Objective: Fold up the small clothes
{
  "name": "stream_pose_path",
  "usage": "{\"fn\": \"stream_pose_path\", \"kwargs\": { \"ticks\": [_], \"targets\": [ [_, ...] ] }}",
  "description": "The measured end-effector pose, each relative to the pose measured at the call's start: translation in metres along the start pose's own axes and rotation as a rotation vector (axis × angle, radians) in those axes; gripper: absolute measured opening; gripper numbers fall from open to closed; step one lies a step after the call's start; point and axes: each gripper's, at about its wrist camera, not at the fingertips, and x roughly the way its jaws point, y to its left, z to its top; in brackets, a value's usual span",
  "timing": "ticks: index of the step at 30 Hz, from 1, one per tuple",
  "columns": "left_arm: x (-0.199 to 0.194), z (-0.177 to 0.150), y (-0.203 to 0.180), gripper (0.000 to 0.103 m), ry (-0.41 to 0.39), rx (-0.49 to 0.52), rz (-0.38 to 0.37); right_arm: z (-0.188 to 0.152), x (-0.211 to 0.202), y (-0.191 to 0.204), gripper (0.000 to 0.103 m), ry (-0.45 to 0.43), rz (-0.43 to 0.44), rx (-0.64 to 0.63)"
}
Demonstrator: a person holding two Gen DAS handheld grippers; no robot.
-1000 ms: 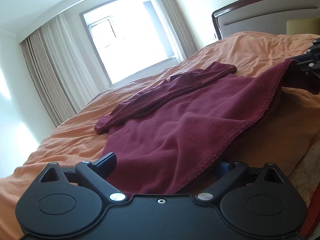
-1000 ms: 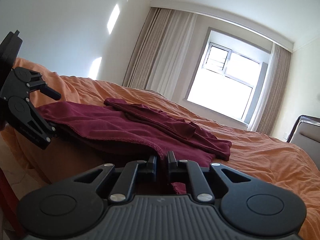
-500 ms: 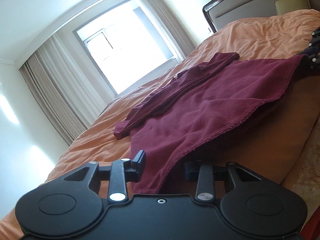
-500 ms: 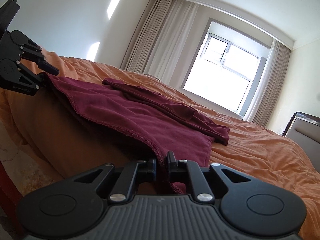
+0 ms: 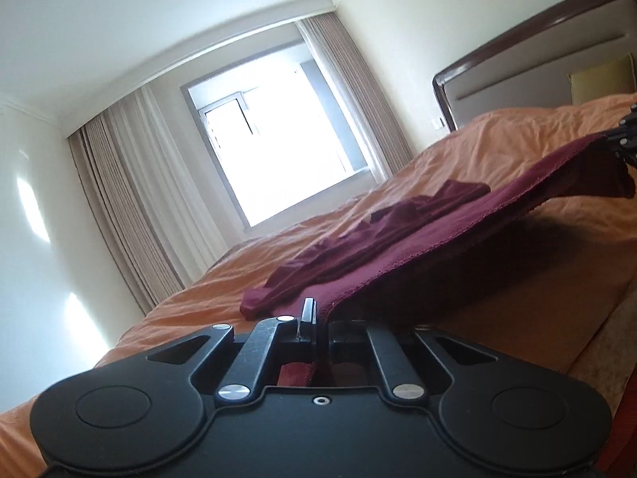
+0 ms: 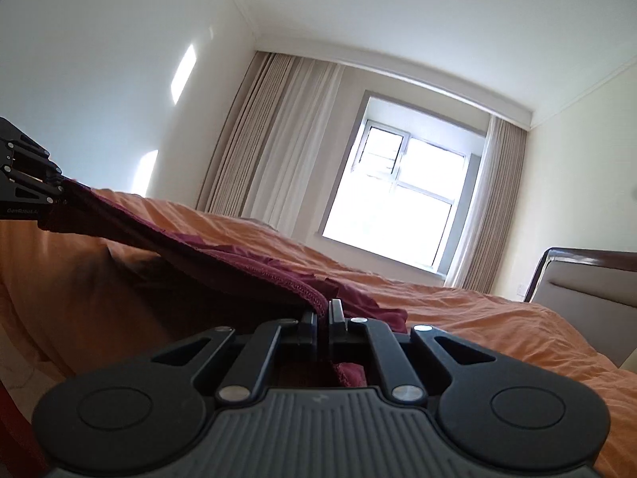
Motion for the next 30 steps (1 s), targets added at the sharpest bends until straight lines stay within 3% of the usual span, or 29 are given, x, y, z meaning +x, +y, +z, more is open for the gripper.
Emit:
{"fn": "stream_pose_path", "kwargs": {
  "ticks": [6,10,14,21,26,30],
  "targets": [
    [-0.059,0.036,0.003,0.004,-0.11,-0.046,-0.05,0.025,-0.056,-0.021,0.005,-0.102,-0.032,0.045],
    [-0.102,0.065,0.013,0.004,-0.144,-0.129,-0.128,0.049,-0.098,-0.034,0.005,-0.177,-0.039,0.043],
    [-0.126,0.089,0.018,0.004,-0.173,-0.147,-0.167,0.061,-0.105,-0.046,0.005,-0.207,-0.052,0.048],
    [-0.09,0.107,0.022,0.004,-0.139,-0.156,-0.175,0.067,-0.049,-0.06,0.005,-0.187,-0.053,0.008],
    [-0.039,0.136,0.034,0.005,-0.136,-0.115,-0.133,0.09,0.025,-0.07,0.006,-0.148,-0.039,-0.063],
    [0.017,0.153,0.04,0.006,-0.087,-0.076,-0.123,0.103,0.099,-0.079,0.006,-0.051,0.007,-0.061]
  ]
}}
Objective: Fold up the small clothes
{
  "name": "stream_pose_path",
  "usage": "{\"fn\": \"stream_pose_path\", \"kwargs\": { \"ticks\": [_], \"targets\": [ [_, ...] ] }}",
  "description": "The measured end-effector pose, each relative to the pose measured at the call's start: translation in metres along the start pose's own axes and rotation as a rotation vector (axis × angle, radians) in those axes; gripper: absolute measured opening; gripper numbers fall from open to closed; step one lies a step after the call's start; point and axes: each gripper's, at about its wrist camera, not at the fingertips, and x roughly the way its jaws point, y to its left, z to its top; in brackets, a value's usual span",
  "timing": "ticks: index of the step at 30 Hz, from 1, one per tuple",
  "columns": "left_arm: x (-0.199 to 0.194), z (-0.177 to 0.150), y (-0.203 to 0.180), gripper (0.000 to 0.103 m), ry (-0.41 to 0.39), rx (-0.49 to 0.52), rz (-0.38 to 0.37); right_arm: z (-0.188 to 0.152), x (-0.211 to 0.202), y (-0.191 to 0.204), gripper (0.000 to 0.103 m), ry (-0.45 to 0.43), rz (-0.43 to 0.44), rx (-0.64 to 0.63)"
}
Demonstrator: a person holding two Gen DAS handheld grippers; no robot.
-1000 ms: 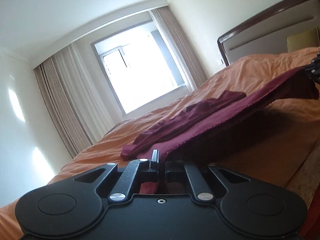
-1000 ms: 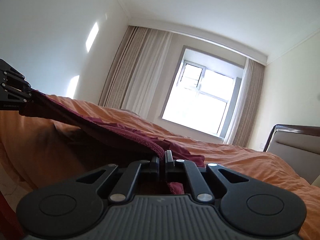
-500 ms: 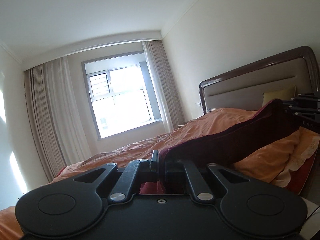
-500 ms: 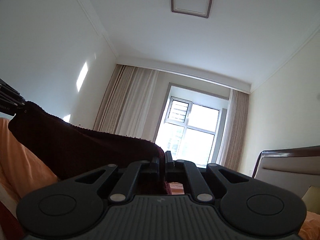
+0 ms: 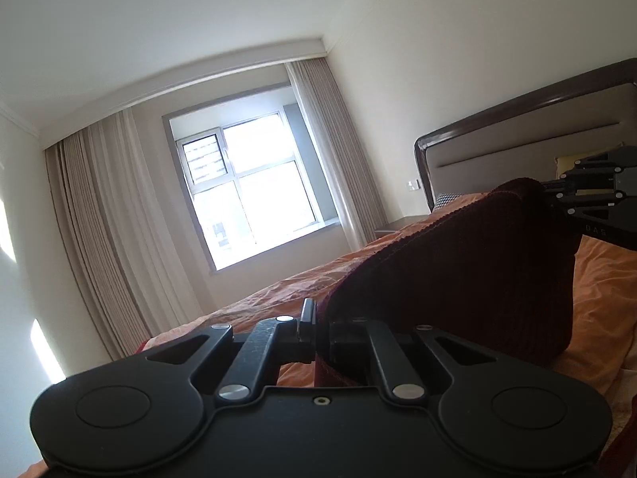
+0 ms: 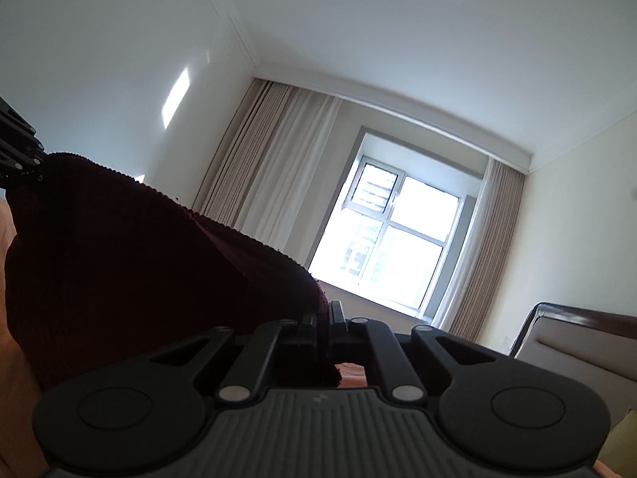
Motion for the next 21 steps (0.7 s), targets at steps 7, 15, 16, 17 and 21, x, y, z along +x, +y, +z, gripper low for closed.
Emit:
{"fn": "stream_pose_path", "kwargs": {
  "ticks": [7,15,16,17,21],
  "targets": [
    [0.109,-0.019,0.051,0.007,0.153,-0.22,-0.034,-0.022,0.11,-0.002,0.006,0.16,0.075,0.041],
    [0.225,-0.073,0.091,0.007,0.309,-0.412,-0.05,-0.078,0.202,0.011,0.006,0.331,0.1,0.113],
    [0.234,-0.081,0.092,0.007,0.325,-0.43,-0.056,-0.084,0.212,0.01,0.006,0.351,0.105,0.134],
    [0.243,-0.089,0.093,0.007,0.336,-0.446,-0.059,-0.091,0.219,0.008,0.006,0.366,0.113,0.157],
    [0.26,-0.105,0.092,0.008,0.364,-0.504,-0.061,-0.108,0.241,-0.003,0.006,0.417,0.145,0.243]
  ]
}}
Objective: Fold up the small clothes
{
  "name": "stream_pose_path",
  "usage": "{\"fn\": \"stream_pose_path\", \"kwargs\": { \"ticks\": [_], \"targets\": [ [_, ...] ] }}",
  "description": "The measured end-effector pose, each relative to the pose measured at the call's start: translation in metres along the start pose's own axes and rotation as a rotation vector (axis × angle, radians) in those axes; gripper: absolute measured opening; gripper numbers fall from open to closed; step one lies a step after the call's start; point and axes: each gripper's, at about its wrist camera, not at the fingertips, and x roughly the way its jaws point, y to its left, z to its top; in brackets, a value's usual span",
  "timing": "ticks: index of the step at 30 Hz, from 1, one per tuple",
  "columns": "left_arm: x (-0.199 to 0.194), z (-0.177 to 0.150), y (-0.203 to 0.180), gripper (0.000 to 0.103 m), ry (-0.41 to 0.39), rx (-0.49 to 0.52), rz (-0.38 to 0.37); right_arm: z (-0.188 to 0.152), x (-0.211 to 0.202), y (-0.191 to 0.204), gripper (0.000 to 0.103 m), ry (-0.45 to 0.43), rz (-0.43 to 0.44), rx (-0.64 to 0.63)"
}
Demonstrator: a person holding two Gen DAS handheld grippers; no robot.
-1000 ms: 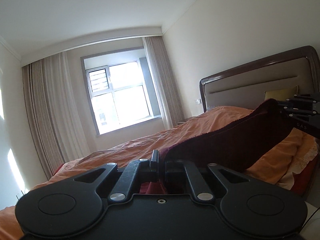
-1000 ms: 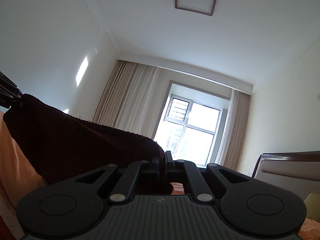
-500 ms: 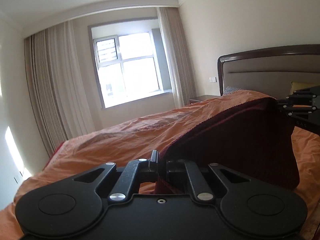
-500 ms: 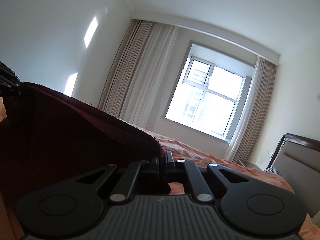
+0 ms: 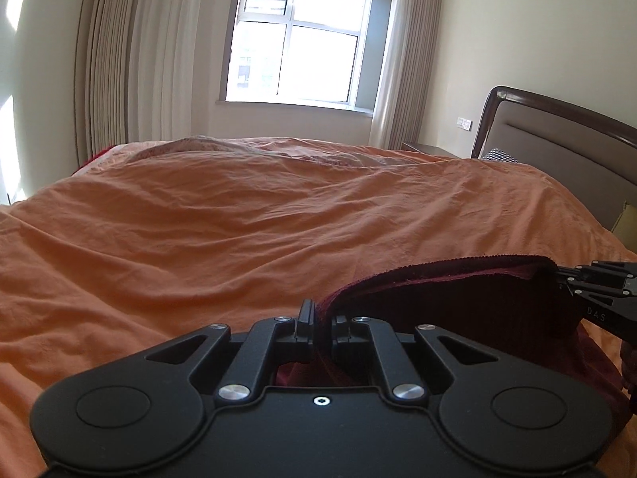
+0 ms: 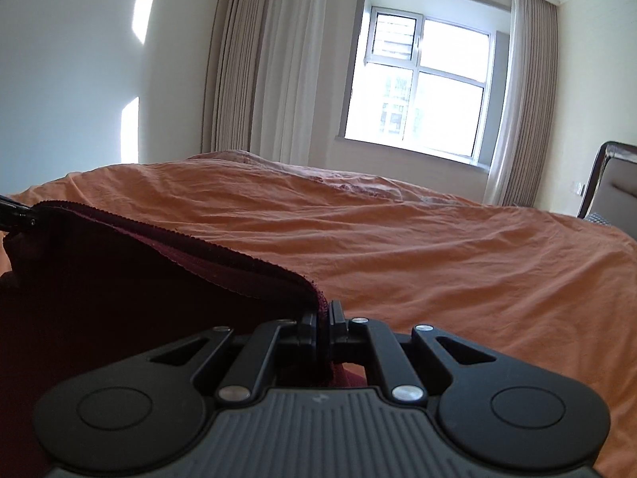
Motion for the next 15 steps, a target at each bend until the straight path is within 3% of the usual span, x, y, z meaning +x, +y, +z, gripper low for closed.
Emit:
{"fn": "stream_pose_path", "kwargs": {
  "ticks": [4,6,8,10,13,15],
  "targets": [
    [0.008,-0.002,0.002,0.018,0.015,-0.023,-0.004,0.003,0.02,-0.016,0.01,0.047,0.036,0.042],
    [0.009,-0.001,0.002,0.034,0.024,-0.032,-0.013,0.001,0.022,-0.021,0.026,0.059,0.062,0.076],
    [0.009,-0.001,0.004,0.064,0.025,-0.051,-0.02,0.001,0.02,-0.023,0.065,0.062,0.07,0.101],
    [0.006,-0.002,0.006,0.079,0.013,-0.073,-0.015,0.0,0.014,-0.025,0.076,0.044,0.055,0.098],
    [-0.001,-0.004,0.009,0.088,0.001,-0.082,-0.017,-0.002,0.0,-0.027,0.09,0.025,0.05,0.086],
    [-0.007,-0.007,0.009,0.092,0.002,-0.067,-0.01,-0.005,-0.009,-0.03,0.094,0.013,0.046,0.07]
  ]
}}
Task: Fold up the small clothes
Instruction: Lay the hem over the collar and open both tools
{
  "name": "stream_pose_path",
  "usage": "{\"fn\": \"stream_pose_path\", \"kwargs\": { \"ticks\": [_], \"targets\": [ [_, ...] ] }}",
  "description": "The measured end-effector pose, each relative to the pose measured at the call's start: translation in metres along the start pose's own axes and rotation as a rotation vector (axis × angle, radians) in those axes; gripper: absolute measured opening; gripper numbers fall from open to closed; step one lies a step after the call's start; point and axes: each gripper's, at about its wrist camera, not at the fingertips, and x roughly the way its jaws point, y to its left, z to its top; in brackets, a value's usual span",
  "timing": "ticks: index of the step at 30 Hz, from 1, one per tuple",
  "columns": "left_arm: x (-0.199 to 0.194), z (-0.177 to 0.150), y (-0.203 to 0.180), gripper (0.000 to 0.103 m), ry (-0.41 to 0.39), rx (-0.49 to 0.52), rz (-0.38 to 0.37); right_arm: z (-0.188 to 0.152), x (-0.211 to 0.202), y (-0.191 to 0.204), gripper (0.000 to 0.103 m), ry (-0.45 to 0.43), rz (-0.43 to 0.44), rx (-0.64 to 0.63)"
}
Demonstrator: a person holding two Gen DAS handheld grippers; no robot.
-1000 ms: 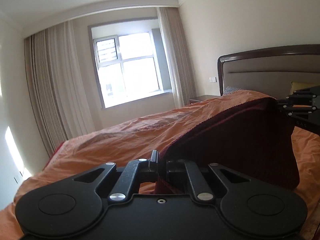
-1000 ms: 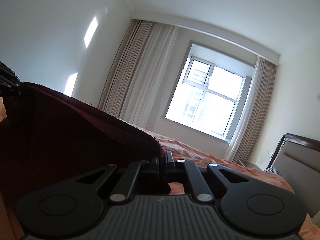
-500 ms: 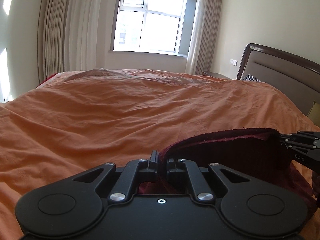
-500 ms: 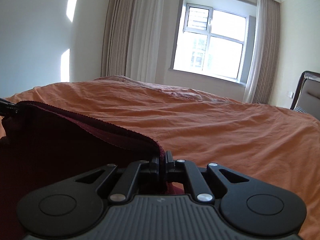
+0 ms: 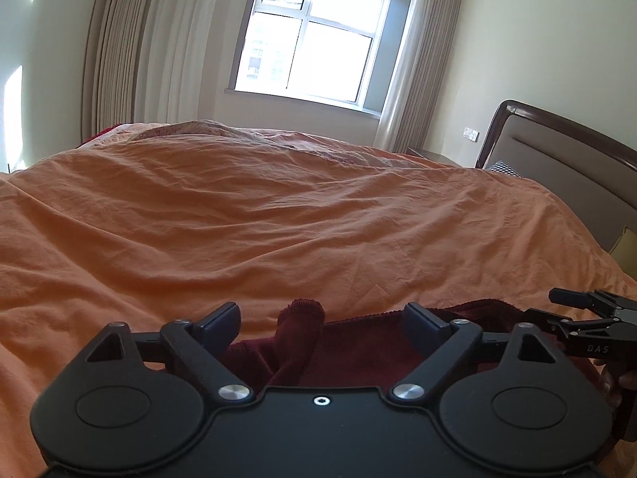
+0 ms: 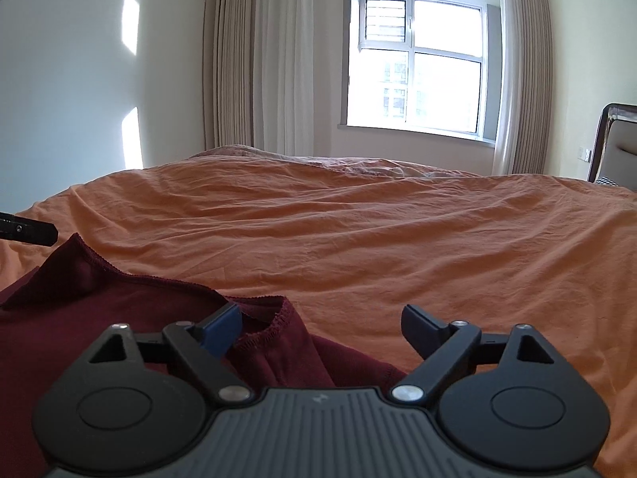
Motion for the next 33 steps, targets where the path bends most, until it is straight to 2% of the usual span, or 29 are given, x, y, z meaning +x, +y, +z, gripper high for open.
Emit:
{"fn": "stream_pose_path", "kwargs": {
  "ticks": [5,9,13,16,18,19,22,30,32,33],
  "targets": [
    [-0.02,-0.022,0.01,0.093,0.014,0.06,0.053,-0.02,-0.032,-0.007,0.095,0.006,-0.022,-0.058],
    [-0.026,-0.043,0.03,0.093,0.044,0.04,0.136,-0.039,-0.035,-0.015,0.095,0.054,-0.044,-0.063],
    [-0.02,-0.054,0.058,0.093,0.087,-0.072,0.201,-0.039,-0.023,-0.027,0.095,0.075,-0.08,0.014],
    [-0.013,-0.056,0.077,0.093,0.104,-0.16,0.278,-0.033,-0.015,-0.04,0.095,0.057,-0.203,0.093],
    [-0.013,-0.055,0.086,0.093,0.105,-0.218,0.282,-0.03,-0.014,-0.052,0.095,0.055,-0.278,0.168],
    [-0.015,-0.055,0.088,0.093,0.1,-0.24,0.277,-0.03,-0.016,-0.059,0.095,0.057,-0.289,0.21],
    [-0.025,-0.053,0.085,0.096,0.073,-0.247,0.29,-0.034,-0.03,-0.068,0.095,0.054,-0.253,0.254],
    [-0.079,-0.067,0.051,0.102,-0.011,-0.148,0.204,-0.064,-0.101,-0.046,0.094,0.007,-0.044,0.212],
    [-0.096,-0.078,0.039,0.102,-0.024,-0.115,0.185,-0.074,-0.115,-0.035,0.082,-0.003,-0.045,0.216],
    [-0.103,-0.084,0.034,0.102,-0.024,-0.11,0.181,-0.078,-0.119,-0.03,0.072,-0.004,-0.049,0.211]
  ]
}}
